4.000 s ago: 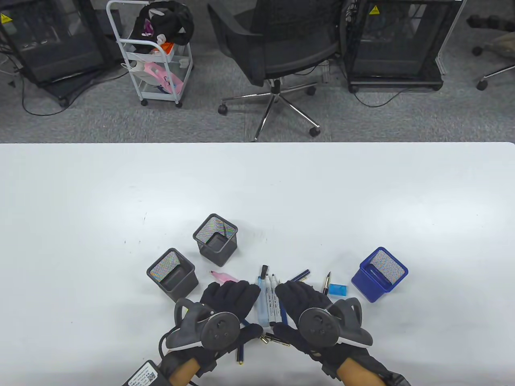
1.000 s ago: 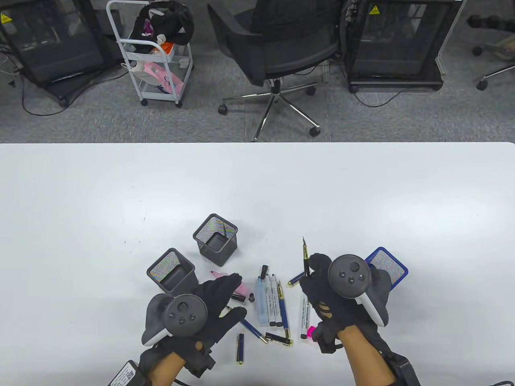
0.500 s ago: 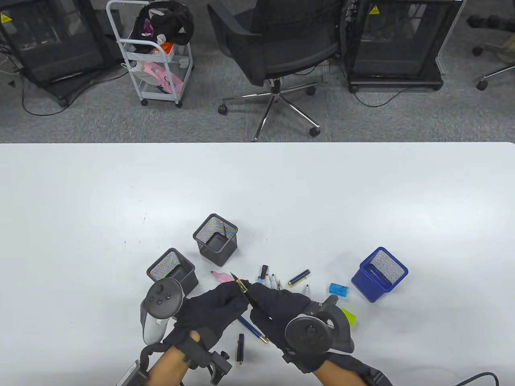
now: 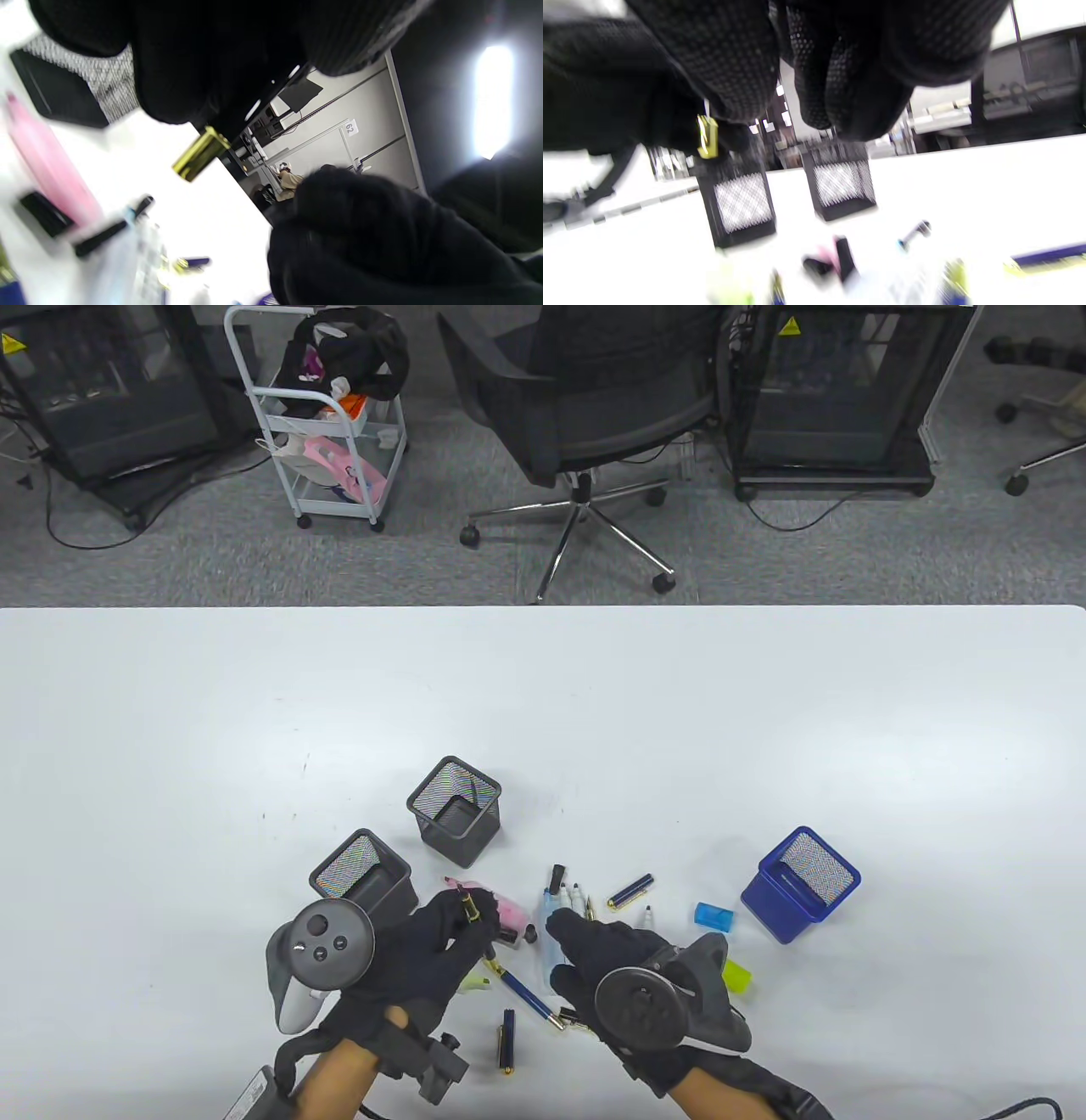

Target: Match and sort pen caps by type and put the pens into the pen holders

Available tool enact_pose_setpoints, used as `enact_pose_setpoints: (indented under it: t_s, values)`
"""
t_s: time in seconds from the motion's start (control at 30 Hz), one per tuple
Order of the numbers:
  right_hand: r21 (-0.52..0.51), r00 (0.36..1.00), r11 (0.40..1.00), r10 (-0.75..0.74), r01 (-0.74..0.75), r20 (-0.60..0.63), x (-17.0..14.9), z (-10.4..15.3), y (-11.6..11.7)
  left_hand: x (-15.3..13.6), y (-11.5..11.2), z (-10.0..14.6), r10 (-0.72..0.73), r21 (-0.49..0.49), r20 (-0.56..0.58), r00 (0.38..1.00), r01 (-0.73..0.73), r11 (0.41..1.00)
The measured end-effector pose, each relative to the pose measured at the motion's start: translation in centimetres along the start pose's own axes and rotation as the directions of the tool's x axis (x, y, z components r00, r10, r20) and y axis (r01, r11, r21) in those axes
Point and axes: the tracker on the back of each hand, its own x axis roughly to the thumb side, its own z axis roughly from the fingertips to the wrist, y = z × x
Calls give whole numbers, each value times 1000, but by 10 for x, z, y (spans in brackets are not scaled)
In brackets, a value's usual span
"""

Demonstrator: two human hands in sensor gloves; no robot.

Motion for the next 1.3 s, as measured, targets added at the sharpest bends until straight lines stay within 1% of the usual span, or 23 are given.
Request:
enact_pose_setpoints:
  t_s: [0.03, 0.07, 0.1, 0.13, 0.2, 0.27, 0.33, 0.47, 0.67, 0.83, 1.03, 1.3]
  values:
    - [67, 999, 997, 44, -43, -3, -1, -1, 8, 0, 1, 0, -51, 2, -1, 999, 51, 999]
    - [95, 998, 994, 60, -59, -8, -1, -2, 11, 0, 1, 1, -69, 7, -2, 998, 69, 998]
    - [165, 995, 982, 98, -96, -5, -1, -3, 18, -1, 1, 1, -88, 11, -8, 996, 88, 996]
    - [202, 993, 972, 118, -116, 3, 0, -3, 22, -1, 0, 1, -93, 7, -11, 996, 93, 996]
    - [293, 983, 940, 180, -178, 19, 3, -5, 37, -2, -2, 0, -105, 0, -25, 994, 105, 994]
    - [350, 964, 899, 255, -263, 68, 8, -4, 48, -3, -2, 0, -119, -1, -34, 992, 119, 993]
    - [366, 948, 874, 299, -318, 109, 14, -4, 55, -4, -2, 0, -117, -2, -43, 992, 117, 993]
    - [372, 928, 851, 346, -372, 137, 23, -5, 65, -8, 1, 0, -108, 2, -59, 992, 108, 994]
    - [353, 904, 832, 401, -427, 147, 25, -5, 72, -12, 4, 0, -94, 9, -71, 993, 95, 995]
    - [334, 896, 832, 417, -443, 150, 27, -5, 74, -12, 3, 0, -99, -3, -70, 993, 99, 995]
    - [318, 873, 814, 457, -487, 169, 30, -5, 79, -12, 2, 0, -107, -9, -67, 992, 107, 994]
    - [324, 893, 832, 426, -449, 144, 29, -4, 79, -12, 0, 0, -121, -20, -67, 990, 119, 993]
